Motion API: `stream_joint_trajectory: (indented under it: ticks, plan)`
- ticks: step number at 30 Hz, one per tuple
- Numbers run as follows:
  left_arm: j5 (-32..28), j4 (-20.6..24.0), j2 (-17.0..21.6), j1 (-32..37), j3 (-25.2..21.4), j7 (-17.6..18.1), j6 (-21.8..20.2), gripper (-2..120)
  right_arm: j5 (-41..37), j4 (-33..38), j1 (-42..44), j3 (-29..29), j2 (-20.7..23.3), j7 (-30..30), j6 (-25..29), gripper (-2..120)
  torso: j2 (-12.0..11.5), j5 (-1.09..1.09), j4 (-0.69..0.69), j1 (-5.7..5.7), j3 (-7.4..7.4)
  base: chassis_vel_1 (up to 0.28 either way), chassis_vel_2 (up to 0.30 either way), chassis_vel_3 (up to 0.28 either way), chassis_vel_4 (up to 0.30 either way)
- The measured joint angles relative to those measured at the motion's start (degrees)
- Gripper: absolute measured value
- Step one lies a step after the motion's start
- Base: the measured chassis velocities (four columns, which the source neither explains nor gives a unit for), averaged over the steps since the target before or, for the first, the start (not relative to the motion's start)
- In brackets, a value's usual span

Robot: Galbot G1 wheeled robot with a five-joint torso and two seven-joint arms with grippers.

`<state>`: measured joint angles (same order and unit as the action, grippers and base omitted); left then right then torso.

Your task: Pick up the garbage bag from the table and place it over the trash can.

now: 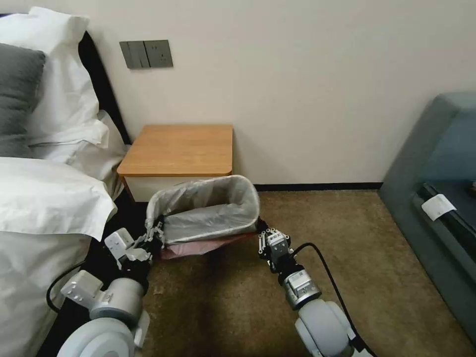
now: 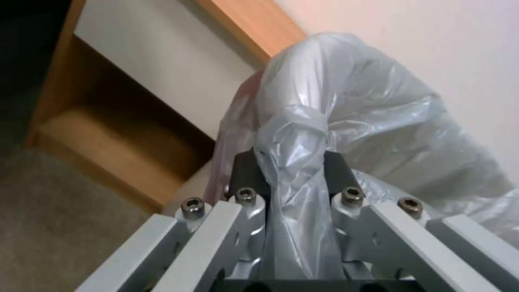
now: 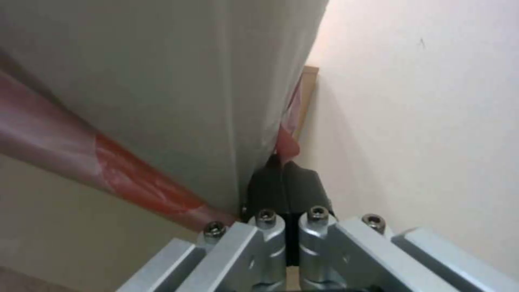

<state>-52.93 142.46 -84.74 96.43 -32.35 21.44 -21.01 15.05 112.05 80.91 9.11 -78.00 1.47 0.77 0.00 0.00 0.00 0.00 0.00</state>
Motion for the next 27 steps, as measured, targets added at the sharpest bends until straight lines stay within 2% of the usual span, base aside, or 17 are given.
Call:
stream_joint_trajectory:
  ticks: [6, 9, 19, 27]
  plan:
    - [-1.4, 0.8, -0.1, 0.1, 0.7, 0.3, -0.4, 11, 8.3, -1.9, 0.2, 0.6, -0.9, 0.3, 1.5, 0, 0.0, 0.00, 0.00, 0.00, 0.00, 0.000, 0.000, 0.000, 0.000]
    - [-2.2, 0.8, 0.0, 0.1, 1.0, 0.4, -0.9, 11, 16.8, -4.5, -0.4, 2.2, -2.2, 1.2, 4.7, 0, 0.0, 0.00, 0.00, 0.00, 0.00, 0.000, 0.000, 0.000, 0.000]
    - [-3.4, 0.8, 0.4, -0.2, 0.5, 0.4, -1.6, 11, 23.8, -6.1, -1.3, 3.4, -3.4, 2.4, 6.2, 0, 0.0, 0.00, 0.00, 0.00, 0.00, 0.000, 0.000, 0.000, 0.000]
    - [-6.1, 0.8, 0.7, -0.5, 0.0, 1.0, -3.0, 11, 27.3, -10.7, -1.5, 5.5, -3.7, 2.3, 7.8, 0, 0.0, 0.00, 0.00, 0.00, 0.00, 0.000, 0.000, 0.000, 0.000]
